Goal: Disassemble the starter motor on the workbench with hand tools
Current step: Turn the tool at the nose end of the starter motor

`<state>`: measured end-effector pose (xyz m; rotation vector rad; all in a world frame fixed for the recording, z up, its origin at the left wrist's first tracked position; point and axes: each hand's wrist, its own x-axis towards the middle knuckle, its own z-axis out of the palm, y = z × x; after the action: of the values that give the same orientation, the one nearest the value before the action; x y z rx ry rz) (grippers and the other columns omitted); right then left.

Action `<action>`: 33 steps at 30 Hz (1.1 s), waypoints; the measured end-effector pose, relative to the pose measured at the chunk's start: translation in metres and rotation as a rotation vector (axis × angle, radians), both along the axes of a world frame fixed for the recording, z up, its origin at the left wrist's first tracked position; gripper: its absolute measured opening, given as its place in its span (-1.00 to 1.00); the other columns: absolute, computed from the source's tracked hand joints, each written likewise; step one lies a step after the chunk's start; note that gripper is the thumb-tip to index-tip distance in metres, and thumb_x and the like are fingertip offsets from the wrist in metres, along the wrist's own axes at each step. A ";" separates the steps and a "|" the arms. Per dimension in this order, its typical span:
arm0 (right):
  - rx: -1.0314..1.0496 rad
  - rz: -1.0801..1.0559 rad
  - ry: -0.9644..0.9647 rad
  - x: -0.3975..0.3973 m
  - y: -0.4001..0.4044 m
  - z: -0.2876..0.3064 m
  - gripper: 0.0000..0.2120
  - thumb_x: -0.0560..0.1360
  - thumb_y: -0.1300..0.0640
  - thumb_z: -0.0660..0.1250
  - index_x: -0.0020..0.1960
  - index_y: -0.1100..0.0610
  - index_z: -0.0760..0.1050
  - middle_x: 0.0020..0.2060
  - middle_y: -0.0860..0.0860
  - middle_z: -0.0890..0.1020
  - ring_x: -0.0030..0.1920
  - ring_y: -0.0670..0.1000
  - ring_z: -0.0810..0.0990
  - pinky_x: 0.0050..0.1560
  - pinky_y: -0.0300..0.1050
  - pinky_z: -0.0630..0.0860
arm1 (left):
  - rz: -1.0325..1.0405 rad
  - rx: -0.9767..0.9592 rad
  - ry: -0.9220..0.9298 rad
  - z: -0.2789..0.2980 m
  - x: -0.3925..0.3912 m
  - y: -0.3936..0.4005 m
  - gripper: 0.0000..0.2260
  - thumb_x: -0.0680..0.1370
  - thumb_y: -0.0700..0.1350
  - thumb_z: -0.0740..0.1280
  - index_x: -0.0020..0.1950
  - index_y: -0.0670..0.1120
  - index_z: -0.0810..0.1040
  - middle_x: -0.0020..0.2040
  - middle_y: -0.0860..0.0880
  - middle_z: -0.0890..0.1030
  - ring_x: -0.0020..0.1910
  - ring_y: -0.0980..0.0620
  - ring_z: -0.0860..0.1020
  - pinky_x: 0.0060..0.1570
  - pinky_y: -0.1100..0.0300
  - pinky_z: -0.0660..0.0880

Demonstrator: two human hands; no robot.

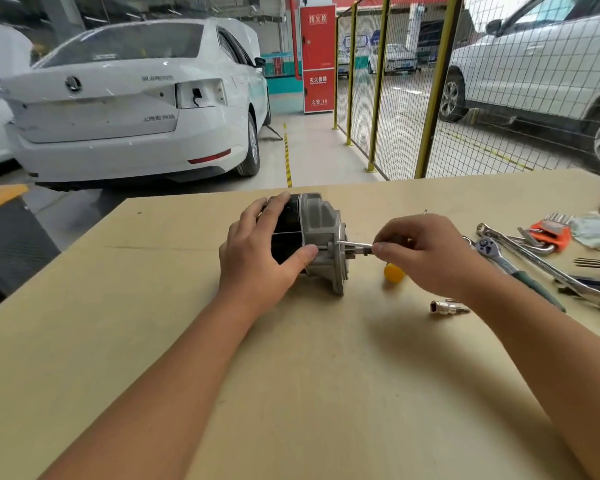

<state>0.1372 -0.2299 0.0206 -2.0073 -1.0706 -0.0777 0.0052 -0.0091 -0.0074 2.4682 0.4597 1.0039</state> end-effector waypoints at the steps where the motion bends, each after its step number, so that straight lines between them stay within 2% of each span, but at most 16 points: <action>1: 0.010 -0.016 -0.021 0.002 -0.002 0.002 -0.80 0.50 0.17 0.45 -0.24 -0.08 0.63 -0.43 -0.15 0.59 -0.40 -0.14 0.48 -0.32 -0.20 0.39 | -0.002 -0.001 -0.002 0.000 0.000 0.000 -0.26 0.48 0.22 0.50 0.61 0.19 0.30 0.54 0.06 0.36 0.44 -0.07 0.39 0.39 -0.17 0.39; 4: 0.032 -0.009 -0.023 0.007 -0.006 0.005 -0.81 0.50 0.19 0.46 -0.22 -0.07 0.63 -0.40 -0.17 0.62 -0.37 -0.15 0.51 -0.26 -0.18 0.41 | -0.010 -0.016 -0.006 0.001 -0.002 -0.001 -0.25 0.45 0.26 0.45 0.60 0.18 0.31 0.54 0.05 0.38 0.45 -0.08 0.39 0.41 -0.16 0.38; 8: -0.044 0.028 -0.076 0.002 0.000 -0.004 -0.81 0.51 0.18 0.46 -0.21 -0.08 0.61 -0.37 -0.28 0.59 -0.31 -0.21 0.51 -0.29 -0.40 0.34 | -0.007 -0.018 0.000 0.002 -0.002 -0.002 -0.24 0.44 0.28 0.42 0.61 0.18 0.31 0.54 0.04 0.37 0.45 -0.09 0.39 0.41 -0.16 0.39; 11: -0.017 0.026 -0.086 0.001 0.000 -0.005 -0.82 0.49 0.21 0.48 -0.20 -0.05 0.63 -0.34 -0.27 0.62 -0.27 -0.25 0.54 -0.25 -0.45 0.36 | -0.001 -0.017 -0.002 0.000 -0.002 -0.002 -0.24 0.42 0.31 0.38 0.61 0.21 0.30 0.55 0.05 0.37 0.45 -0.08 0.38 0.42 -0.13 0.39; 15: 0.009 -0.008 -0.115 -0.002 0.001 -0.007 -0.88 0.46 0.21 0.50 -0.19 0.02 0.65 -0.38 -0.18 0.60 -0.30 -0.20 0.52 -0.27 -0.41 0.33 | -0.003 -0.021 -0.004 -0.001 -0.001 -0.001 -0.24 0.42 0.32 0.37 0.61 0.23 0.28 0.55 0.05 0.36 0.45 -0.08 0.37 0.43 -0.13 0.38; 18: 0.079 -0.021 -0.044 -0.005 0.003 -0.009 -0.90 0.48 0.21 0.49 -0.18 0.06 0.63 -0.34 -0.08 0.61 -0.32 -0.09 0.50 -0.29 -0.31 0.36 | -0.004 -0.021 0.004 -0.001 -0.001 0.000 -0.23 0.42 0.33 0.37 0.61 0.24 0.27 0.56 0.05 0.36 0.46 -0.08 0.37 0.43 -0.16 0.38; 22: 0.048 -0.053 0.010 -0.005 0.006 -0.011 -0.93 0.51 0.14 0.47 -0.15 0.05 0.64 -0.39 0.02 0.58 -0.43 -0.14 0.44 -0.39 -0.40 0.32 | 0.000 -0.018 0.012 -0.002 -0.001 0.000 -0.23 0.42 0.34 0.36 0.62 0.24 0.26 0.57 0.03 0.34 0.48 -0.09 0.36 0.43 -0.17 0.37; 25: 0.015 -0.038 0.017 -0.002 0.005 -0.011 -0.91 0.54 0.07 0.43 -0.14 0.00 0.66 -0.38 -0.04 0.60 -0.35 -0.10 0.47 -0.37 -0.40 0.33 | 0.000 -0.019 0.017 -0.001 -0.001 0.000 -0.22 0.43 0.34 0.35 0.62 0.24 0.25 0.58 0.02 0.33 0.49 -0.09 0.34 0.44 -0.17 0.36; 28: -0.012 -0.008 -0.003 0.000 0.006 -0.015 -0.82 0.58 0.02 0.39 -0.15 0.04 0.66 -0.45 -0.09 0.53 -0.37 -0.10 0.43 -0.34 -0.25 0.33 | -0.001 -0.024 0.014 -0.001 -0.001 -0.001 -0.22 0.43 0.33 0.36 0.63 0.23 0.25 0.59 0.02 0.33 0.49 -0.10 0.34 0.45 -0.16 0.36; 30: -0.019 -0.024 -0.062 0.000 0.008 -0.018 -0.82 0.59 0.04 0.38 -0.15 0.07 0.64 -0.44 -0.12 0.50 -0.36 -0.12 0.43 -0.30 -0.18 0.32 | 0.000 -0.022 0.010 -0.001 -0.002 -0.002 -0.22 0.43 0.31 0.37 0.63 0.22 0.25 0.58 0.01 0.33 0.50 -0.11 0.34 0.45 -0.16 0.36; 33: 0.001 -0.044 -0.151 -0.001 0.011 -0.018 -0.89 0.57 0.10 0.41 -0.11 0.08 0.66 -0.35 -0.19 0.53 -0.26 -0.18 0.49 -0.22 -0.20 0.34 | 0.001 -0.020 0.008 -0.002 -0.002 -0.002 -0.23 0.46 0.29 0.42 0.63 0.21 0.25 0.59 0.02 0.33 0.50 -0.10 0.33 0.46 -0.17 0.35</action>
<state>0.1364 -0.2189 0.0024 -2.0501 -1.1206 -0.2567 0.0036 -0.0115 -0.0090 2.4552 0.4714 0.9857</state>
